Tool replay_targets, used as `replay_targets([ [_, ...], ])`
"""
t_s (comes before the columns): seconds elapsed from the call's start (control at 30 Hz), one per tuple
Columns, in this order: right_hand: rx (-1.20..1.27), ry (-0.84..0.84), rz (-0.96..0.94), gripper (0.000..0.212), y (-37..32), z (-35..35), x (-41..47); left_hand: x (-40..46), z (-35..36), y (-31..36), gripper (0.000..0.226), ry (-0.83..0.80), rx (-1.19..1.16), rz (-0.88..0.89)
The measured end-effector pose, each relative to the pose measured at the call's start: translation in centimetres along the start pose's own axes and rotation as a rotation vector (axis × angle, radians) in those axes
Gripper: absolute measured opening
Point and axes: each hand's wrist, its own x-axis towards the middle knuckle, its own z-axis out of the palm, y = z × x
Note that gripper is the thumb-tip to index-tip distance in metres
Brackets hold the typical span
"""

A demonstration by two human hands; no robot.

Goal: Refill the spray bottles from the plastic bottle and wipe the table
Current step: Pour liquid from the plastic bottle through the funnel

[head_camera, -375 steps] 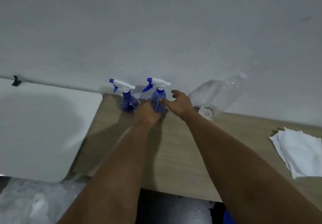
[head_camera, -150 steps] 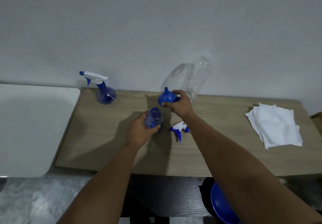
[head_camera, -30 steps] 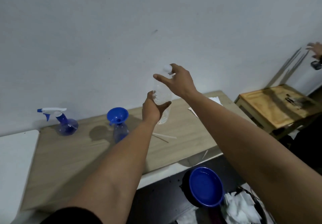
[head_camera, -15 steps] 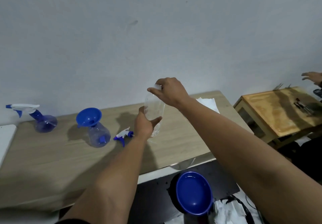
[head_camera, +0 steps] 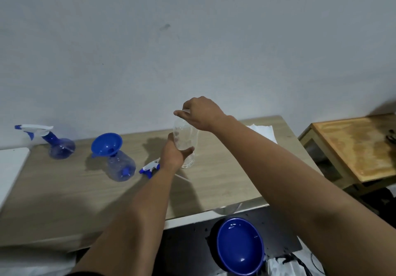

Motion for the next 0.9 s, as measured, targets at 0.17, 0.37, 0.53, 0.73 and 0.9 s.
replay_targets([
  [0.17,-0.172,-0.203,-0.095,0.033,-1.1,-2.6,0.7,0.0,0.0,0.1,0.075,0.016,-0.001,-0.004],
  [0.37,-0.283,-0.149,0.037,0.036,-2.6,-3.0,0.9,-0.3,-0.1,0.3,0.070,-0.024,0.030,0.008],
  [0.53,-0.170,-0.182,0.017,0.029,-3.5,-3.1,1.1,0.0,-0.3,0.1,0.072,-0.049,0.030,-0.009],
  [0.73,0.178,-0.026,0.033,0.025,-1.8,-5.5,1.8,0.4,-0.5,-0.7,0.073,-0.036,-0.031,0.017],
  [0.9,0.392,0.182,0.309,0.025,3.7,-0.7,1.6,0.5,-0.6,-0.8,0.076,-0.057,-0.075,-0.012],
])
